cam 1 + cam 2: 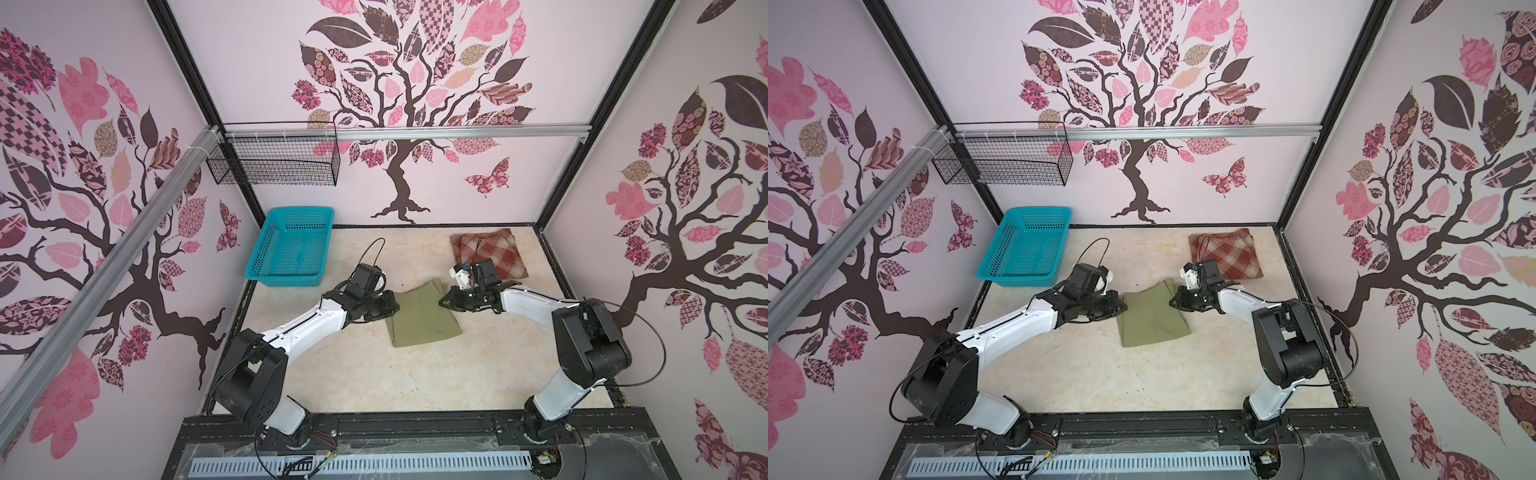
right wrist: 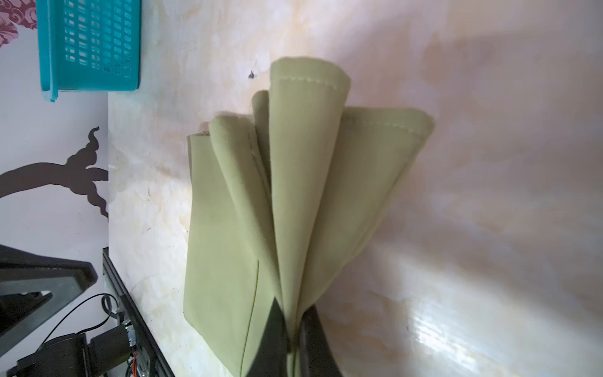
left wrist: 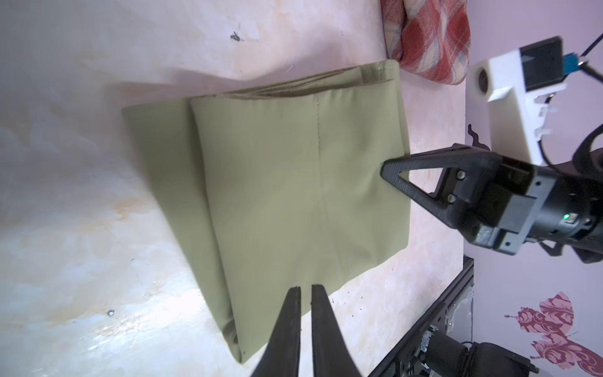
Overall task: Fold and stack skirts
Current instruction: Pick up the skirt from the center of the table.
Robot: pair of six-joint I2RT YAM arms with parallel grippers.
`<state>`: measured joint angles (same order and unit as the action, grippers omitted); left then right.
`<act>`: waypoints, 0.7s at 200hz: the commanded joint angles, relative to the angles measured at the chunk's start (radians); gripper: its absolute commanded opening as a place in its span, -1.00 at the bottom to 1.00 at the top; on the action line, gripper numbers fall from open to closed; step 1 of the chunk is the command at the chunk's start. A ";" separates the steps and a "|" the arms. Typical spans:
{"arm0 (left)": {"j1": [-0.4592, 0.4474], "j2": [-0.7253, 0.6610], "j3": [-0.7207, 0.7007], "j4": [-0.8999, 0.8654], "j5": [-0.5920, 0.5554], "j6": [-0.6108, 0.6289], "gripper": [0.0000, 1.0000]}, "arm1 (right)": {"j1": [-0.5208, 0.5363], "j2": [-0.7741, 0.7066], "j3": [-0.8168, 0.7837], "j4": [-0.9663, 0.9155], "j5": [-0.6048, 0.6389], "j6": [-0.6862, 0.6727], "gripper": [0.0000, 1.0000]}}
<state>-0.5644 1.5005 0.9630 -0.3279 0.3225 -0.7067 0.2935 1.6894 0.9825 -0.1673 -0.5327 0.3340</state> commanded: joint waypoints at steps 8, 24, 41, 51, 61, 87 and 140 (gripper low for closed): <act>0.005 -0.024 -0.038 -0.022 -0.031 0.019 -0.76 | -0.007 0.059 0.125 -0.126 0.068 -0.119 -1.00; 0.007 -0.023 -0.031 -0.028 -0.033 0.024 -0.76 | -0.008 0.080 0.186 -0.159 0.095 -0.166 -1.00; 0.009 -0.023 -0.033 -0.029 -0.038 0.031 -0.75 | -0.012 0.113 0.254 -0.200 0.130 -0.217 -1.00; 0.011 -0.022 -0.033 -0.028 -0.043 0.034 -0.76 | -0.018 0.139 0.299 -0.233 0.149 -0.246 -1.00; 0.015 -0.019 -0.032 -0.028 -0.043 0.036 -0.76 | -0.030 0.164 0.343 -0.255 0.155 -0.266 -1.00; 0.027 -0.010 -0.024 -0.033 -0.039 0.041 -0.76 | -0.081 0.220 0.440 -0.270 0.120 -0.285 -1.00; 0.052 0.008 -0.003 -0.038 -0.040 0.044 -0.76 | -0.132 0.338 0.706 -0.405 0.104 -0.410 -1.00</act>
<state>-0.5232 1.4921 0.9535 -0.3550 0.2920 -0.6800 0.1741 1.9594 1.5585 -0.4793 -0.4160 0.0181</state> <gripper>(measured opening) 0.120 0.072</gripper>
